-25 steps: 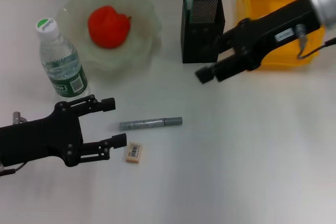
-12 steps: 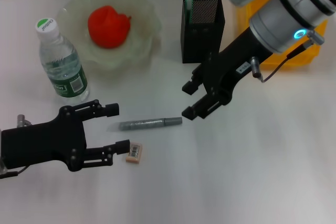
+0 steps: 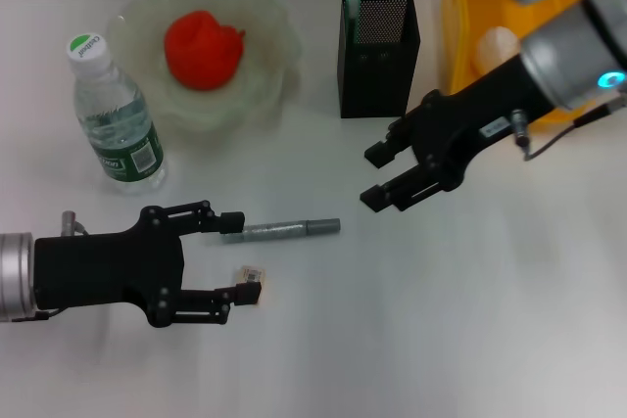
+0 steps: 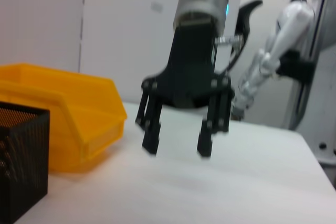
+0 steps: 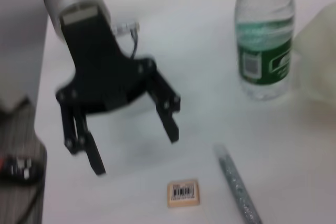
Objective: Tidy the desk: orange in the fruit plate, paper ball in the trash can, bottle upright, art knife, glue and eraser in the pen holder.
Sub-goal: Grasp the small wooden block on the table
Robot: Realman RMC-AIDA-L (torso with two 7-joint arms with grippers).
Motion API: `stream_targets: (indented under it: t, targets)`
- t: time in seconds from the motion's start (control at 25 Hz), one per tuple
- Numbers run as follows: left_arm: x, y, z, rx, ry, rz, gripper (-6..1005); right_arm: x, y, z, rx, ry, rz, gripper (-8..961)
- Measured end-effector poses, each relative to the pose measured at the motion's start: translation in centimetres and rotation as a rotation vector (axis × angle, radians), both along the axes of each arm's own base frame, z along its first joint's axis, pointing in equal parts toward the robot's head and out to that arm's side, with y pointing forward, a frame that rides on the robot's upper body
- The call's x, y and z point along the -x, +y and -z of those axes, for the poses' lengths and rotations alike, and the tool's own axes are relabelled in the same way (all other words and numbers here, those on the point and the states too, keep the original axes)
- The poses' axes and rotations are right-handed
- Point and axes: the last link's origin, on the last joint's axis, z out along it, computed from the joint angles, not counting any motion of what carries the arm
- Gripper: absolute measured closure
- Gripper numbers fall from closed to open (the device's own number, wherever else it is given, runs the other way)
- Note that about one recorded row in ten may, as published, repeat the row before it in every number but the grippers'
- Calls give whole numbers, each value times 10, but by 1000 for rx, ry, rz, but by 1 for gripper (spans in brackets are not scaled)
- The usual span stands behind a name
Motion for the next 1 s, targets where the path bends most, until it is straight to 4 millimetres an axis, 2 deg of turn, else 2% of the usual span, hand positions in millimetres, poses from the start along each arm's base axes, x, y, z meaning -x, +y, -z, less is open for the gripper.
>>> stream_targets:
  t: [0.12,0.24,0.52,0.68,0.76,1.0]
  targets:
    - [-3,6,0,16,40,24,184,-12,-6,-14,-7,65,38,343]
    - [-7,13,1,53,92,42,184,-19,-11,-21,10,90,60,344]
    - [-10,25,6,83,211,78,184,-23,-14,-21,26,92,106,346]
    - [-10,25,6,83,211,78,187,-23,-14,-21,24,93,123,347]
    - [-8,33,18,87,325,113,188,-23,-13,-21,23,93,129,348]
    - [-6,37,24,85,375,114,189,-21,-13,-22,21,94,139,349]
